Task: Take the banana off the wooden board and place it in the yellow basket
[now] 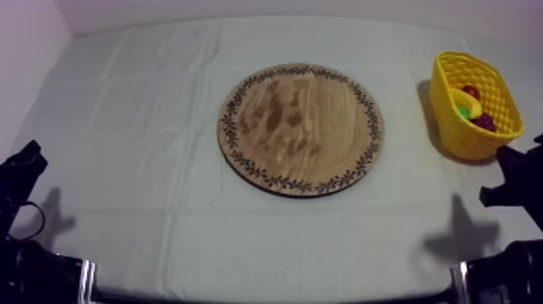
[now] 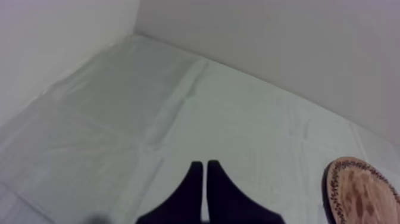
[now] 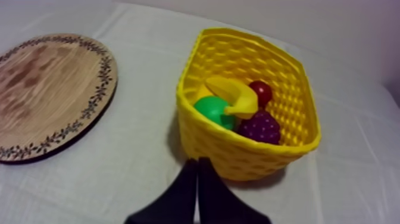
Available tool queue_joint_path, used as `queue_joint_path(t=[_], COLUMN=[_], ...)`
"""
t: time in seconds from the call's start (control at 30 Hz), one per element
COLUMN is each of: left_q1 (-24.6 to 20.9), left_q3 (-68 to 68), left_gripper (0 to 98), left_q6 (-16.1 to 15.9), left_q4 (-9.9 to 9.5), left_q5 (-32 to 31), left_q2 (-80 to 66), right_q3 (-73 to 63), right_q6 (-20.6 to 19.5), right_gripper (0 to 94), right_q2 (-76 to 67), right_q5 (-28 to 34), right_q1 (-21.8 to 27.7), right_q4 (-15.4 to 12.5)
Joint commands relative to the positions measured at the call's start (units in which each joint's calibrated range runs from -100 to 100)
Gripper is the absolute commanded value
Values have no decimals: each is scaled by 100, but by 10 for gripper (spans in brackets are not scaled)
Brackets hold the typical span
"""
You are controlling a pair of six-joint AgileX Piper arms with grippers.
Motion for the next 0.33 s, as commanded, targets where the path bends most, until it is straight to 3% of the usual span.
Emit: queue_joint_path(t=[0.0, 0.3], left_q1=[1, 1], left_q3=[3, 3], left_gripper=[1, 1], left_q6=[1, 1], left_q4=[3, 3], left_q5=[-1, -1], left_q2=[0, 0], right_q3=[20, 53], right_q6=[824, -9], right_gripper=[6, 6], right_q2=[-5, -9], right_q5=[-173, -230], right_q1=[-10, -20], right_q4=[106, 162])
